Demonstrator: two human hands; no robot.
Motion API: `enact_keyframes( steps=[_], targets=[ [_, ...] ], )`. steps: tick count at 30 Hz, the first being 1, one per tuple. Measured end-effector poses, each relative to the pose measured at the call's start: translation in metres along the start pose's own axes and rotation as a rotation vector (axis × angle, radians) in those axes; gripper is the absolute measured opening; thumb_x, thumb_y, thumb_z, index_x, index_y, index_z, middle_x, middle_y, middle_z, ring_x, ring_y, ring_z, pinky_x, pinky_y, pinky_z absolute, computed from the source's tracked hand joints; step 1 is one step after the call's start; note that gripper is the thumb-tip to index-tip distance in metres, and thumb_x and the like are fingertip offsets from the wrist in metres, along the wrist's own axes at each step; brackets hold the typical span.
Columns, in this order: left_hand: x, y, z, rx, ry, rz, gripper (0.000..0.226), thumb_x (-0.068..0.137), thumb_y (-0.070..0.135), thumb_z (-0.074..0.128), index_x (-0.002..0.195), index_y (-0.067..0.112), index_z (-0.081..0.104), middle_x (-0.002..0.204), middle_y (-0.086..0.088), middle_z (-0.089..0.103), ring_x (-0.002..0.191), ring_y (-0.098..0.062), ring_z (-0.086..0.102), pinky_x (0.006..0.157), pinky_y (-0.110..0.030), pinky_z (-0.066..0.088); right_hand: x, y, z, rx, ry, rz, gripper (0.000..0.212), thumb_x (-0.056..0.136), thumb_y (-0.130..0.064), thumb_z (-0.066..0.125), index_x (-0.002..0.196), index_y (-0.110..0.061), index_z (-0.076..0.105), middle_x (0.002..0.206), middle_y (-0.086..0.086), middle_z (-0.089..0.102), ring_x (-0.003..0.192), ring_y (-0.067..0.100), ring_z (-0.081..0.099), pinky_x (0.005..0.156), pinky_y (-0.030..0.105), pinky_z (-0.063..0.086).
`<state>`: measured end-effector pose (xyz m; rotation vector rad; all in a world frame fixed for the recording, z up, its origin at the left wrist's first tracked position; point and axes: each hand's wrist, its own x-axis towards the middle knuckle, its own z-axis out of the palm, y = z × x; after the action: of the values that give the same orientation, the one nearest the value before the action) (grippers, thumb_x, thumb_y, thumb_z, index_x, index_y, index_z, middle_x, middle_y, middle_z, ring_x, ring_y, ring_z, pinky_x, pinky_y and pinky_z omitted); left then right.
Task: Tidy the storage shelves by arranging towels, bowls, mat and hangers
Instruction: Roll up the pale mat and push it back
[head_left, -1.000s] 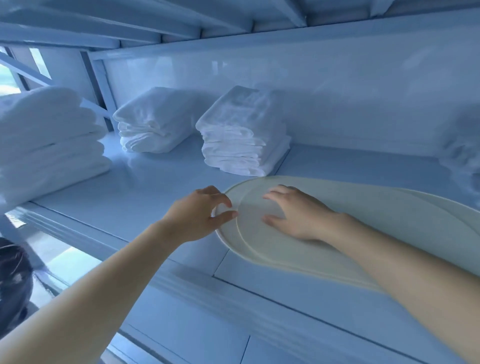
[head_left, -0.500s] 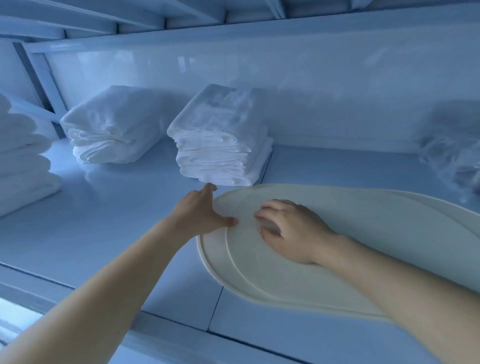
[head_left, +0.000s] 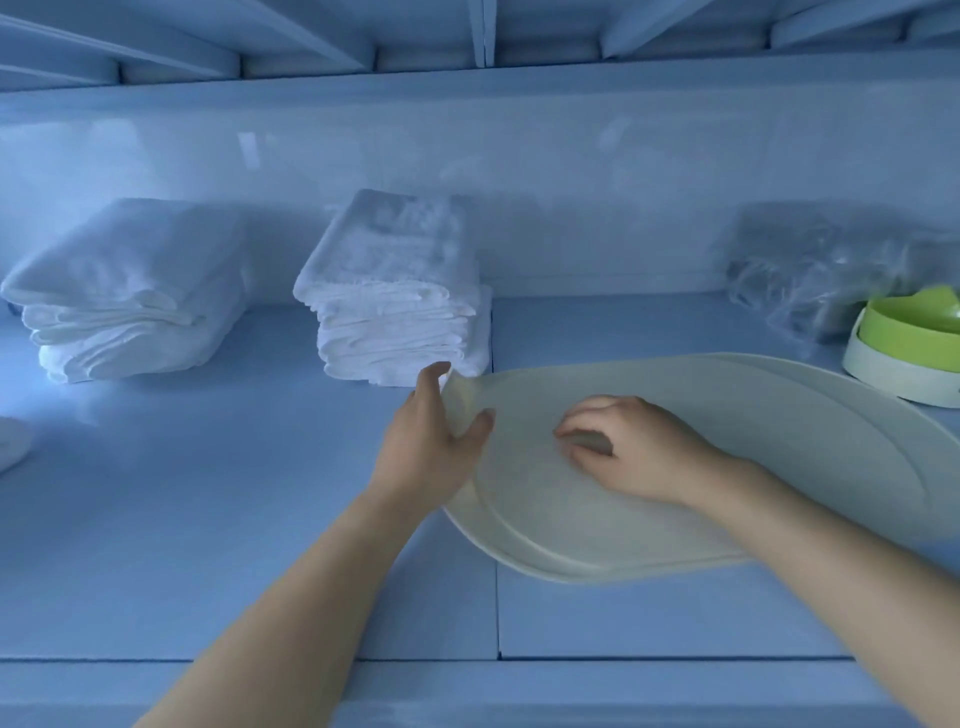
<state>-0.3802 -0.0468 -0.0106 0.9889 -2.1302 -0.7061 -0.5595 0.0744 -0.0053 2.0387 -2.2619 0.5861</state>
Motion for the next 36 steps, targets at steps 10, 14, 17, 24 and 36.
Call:
enact_keyframes(
  steps=[10,14,17,24,36],
  targets=[
    [-0.008,0.011,-0.003,-0.426,-0.215,0.055,0.035,0.088,0.047,0.042,0.107,0.027,0.063,0.102,0.009,0.066,0.087,-0.004,0.064,0.081,-0.031,0.052,-0.008,-0.050,-0.002,0.134,0.193,0.108,0.040,0.087,-0.049,0.043,0.070,-0.019,0.062,0.073,-0.002,0.062,0.075,0.019,0.057,0.071,0.038,0.049],
    [-0.011,0.011,-0.003,-0.416,-0.260,0.086,0.040,0.080,0.043,0.041,0.108,0.027,0.066,0.101,0.012,0.065,0.098,-0.009,0.061,0.092,-0.039,0.049,-0.006,-0.054,-0.003,0.183,0.332,0.224,0.049,0.089,-0.040,0.049,0.048,-0.020,0.031,0.043,-0.002,0.032,0.051,0.019,0.035,0.050,0.031,0.030],
    [-0.008,0.007,-0.001,-0.401,-0.275,0.095,0.031,0.083,0.030,0.047,0.109,0.029,0.066,0.106,0.007,0.065,0.099,-0.010,0.060,0.093,-0.035,0.048,-0.004,-0.057,-0.005,0.225,0.337,0.299,0.049,0.088,-0.038,0.046,0.049,-0.017,0.026,0.043,-0.001,0.024,0.048,0.017,0.025,0.049,0.029,0.022],
    [-0.006,0.006,0.007,-0.247,-0.267,0.262,0.044,0.079,0.004,0.054,0.112,0.032,0.060,0.113,0.019,0.056,0.096,0.009,0.054,0.072,-0.005,0.046,0.006,-0.056,-0.015,0.200,0.289,0.321,0.036,0.077,-0.040,0.058,0.066,-0.007,0.062,0.062,0.011,0.062,0.051,0.021,0.045,0.050,0.029,0.038],
    [0.001,0.075,0.058,0.202,-0.304,0.439,0.036,0.095,0.032,0.045,0.130,0.026,0.051,0.142,0.004,0.038,0.130,-0.016,0.036,0.105,-0.033,0.034,-0.029,0.047,-0.058,0.057,0.288,0.404,0.021,0.077,-0.030,0.057,0.077,-0.011,0.067,0.073,0.005,0.069,0.072,0.025,0.064,0.065,0.033,0.054]
  ],
)
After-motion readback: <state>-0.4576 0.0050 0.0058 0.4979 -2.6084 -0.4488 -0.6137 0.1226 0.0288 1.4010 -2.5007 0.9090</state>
